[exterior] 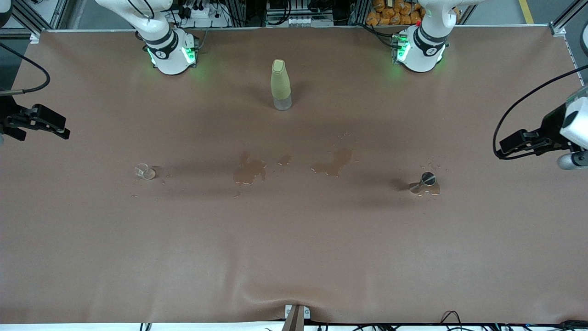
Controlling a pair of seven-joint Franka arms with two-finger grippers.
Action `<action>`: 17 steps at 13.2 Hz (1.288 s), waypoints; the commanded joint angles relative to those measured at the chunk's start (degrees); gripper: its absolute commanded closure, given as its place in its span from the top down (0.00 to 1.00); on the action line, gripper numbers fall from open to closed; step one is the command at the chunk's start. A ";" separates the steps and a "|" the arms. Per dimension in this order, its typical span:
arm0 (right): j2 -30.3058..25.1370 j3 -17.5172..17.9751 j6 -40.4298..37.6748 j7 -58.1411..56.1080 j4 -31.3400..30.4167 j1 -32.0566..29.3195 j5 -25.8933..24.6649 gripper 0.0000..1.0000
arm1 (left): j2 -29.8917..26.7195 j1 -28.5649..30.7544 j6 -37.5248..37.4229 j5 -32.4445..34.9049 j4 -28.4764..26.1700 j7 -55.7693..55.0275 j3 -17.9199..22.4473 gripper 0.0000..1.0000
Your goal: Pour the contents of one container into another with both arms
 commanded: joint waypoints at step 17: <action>0.16 -0.06 -0.55 -5.31 1.46 -1.06 -0.34 1.00 | 0.36 0.38 -3.38 -0.30 1.55 -0.05 -1.86 1.00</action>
